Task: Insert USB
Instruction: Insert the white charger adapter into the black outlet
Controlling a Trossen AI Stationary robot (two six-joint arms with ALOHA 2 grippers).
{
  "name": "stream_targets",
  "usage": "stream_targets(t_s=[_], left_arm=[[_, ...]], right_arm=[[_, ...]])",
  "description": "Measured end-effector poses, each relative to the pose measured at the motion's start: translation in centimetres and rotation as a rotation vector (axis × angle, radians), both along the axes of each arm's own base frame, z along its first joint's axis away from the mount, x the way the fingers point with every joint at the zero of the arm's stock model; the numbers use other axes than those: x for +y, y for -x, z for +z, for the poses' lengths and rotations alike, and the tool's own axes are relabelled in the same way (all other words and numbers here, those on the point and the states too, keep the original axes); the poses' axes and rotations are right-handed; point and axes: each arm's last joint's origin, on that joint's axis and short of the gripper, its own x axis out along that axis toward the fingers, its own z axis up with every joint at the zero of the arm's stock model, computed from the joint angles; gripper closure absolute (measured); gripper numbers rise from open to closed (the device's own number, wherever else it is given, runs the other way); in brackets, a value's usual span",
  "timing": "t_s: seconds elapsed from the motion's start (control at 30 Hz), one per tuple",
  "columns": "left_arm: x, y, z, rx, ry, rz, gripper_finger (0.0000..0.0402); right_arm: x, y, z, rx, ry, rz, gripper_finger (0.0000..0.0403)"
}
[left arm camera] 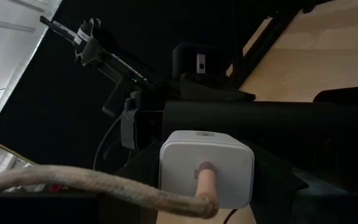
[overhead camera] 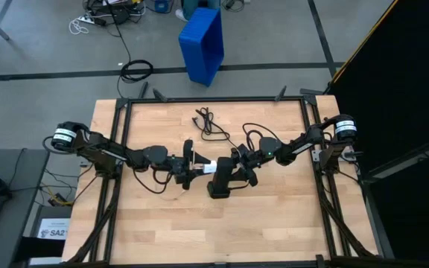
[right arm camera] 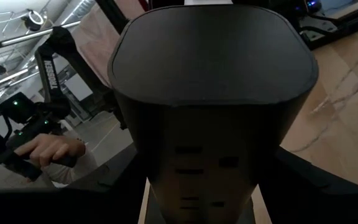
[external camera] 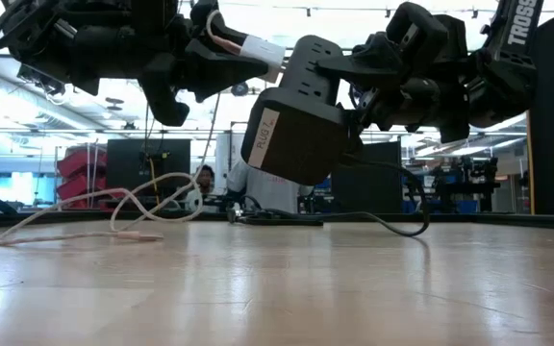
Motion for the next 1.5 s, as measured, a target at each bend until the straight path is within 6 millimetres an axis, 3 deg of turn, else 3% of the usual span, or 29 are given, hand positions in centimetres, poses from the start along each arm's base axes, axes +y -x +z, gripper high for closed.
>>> stream_targets(t_s=[0.2,1.0,1.5], left_arm=[[-0.21,-0.15,0.13,0.005,0.041,-0.083,0.0237],[-0.01,-0.71,0.31,0.034,0.050,-0.029,0.0236],[0.08,-0.79,0.32,0.037,0.101,0.002,0.0205]], right_arm=[[0.14,0.02,-0.01,0.003,0.001,0.041,0.0181],[0.03,-0.23,0.12,-0.011,0.031,-0.008,0.0181],[-0.33,-0.37,0.16,-0.011,0.051,-0.009,0.0181]])
